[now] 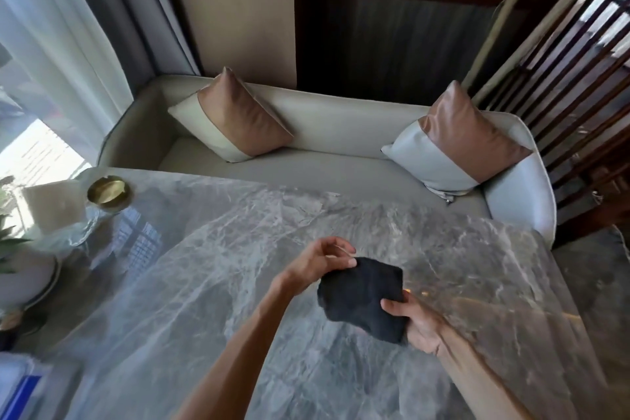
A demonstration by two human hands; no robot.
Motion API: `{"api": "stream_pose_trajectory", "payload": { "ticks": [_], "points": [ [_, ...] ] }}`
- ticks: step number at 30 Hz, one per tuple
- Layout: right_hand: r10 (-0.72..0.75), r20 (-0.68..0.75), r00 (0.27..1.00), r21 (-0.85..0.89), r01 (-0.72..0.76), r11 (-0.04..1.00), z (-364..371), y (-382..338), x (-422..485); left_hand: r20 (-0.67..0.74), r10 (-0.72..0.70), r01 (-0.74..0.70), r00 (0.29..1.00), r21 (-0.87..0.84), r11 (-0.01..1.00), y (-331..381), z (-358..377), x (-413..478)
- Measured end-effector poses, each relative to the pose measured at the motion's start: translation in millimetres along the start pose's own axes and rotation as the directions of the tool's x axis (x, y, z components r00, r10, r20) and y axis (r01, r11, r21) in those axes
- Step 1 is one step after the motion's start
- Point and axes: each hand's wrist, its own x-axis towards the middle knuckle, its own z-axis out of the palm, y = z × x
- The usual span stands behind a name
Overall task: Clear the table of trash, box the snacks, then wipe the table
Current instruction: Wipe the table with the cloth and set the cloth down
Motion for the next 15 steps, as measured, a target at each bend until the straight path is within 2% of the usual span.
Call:
{"api": "stream_pose_trajectory", "payload": {
  "ticks": [2, 6, 8, 9, 10, 11, 12, 13, 15],
  "points": [
    [-0.013, 0.0, 1.0, 0.077, 0.013, 0.997, -4, 3, 2, -0.056, -0.001, -0.001, 0.998, -0.042, 0.999, -7, 3, 12],
    [-0.011, -0.192, 0.981, 0.071, 0.025, 0.997, -18, 0, 2, -0.081, -0.048, 0.04, 0.996, -0.093, 0.995, -18, 7, 33],
    [-0.057, -0.304, 0.951, 0.024, 0.068, 0.997, -26, -7, 0, -0.216, -0.115, 0.103, 0.97, -0.066, 0.992, -28, 2, 35],
    [-0.096, -0.36, 0.928, -0.007, 0.101, 0.995, -31, -11, 0, -0.343, -0.11, 0.134, 0.933, 0.047, 0.99, -38, -4, 32],
    [-0.142, -0.413, 0.9, -0.038, 0.139, 0.99, -37, -15, 1, -0.472, -0.075, 0.2, 0.879, 0.222, 0.954, -53, -13, 27],
    [-0.187, -0.456, 0.87, -0.07, 0.175, 0.982, -43, -19, 1, -0.566, -0.048, 0.308, 0.823, 0.373, 0.875, -71, -23, 20],
    [-0.225, -0.487, 0.844, -0.104, 0.199, 0.974, -48, -24, 2, -0.63, -0.078, 0.439, 0.773, 0.441, 0.783, -89, -32, 10],
    [-0.259, -0.499, 0.827, -0.138, 0.219, 0.966, -54, -29, 3, -0.684, -0.135, 0.556, 0.717, 0.445, 0.702, -108, -40, 0],
    [-0.328, -0.504, 0.799, -0.209, 0.255, 0.944, -65, -41, 8, -0.74, -0.222, 0.695, 0.635, 0.422, 0.582, -147, -52, -19]
  ]
}}
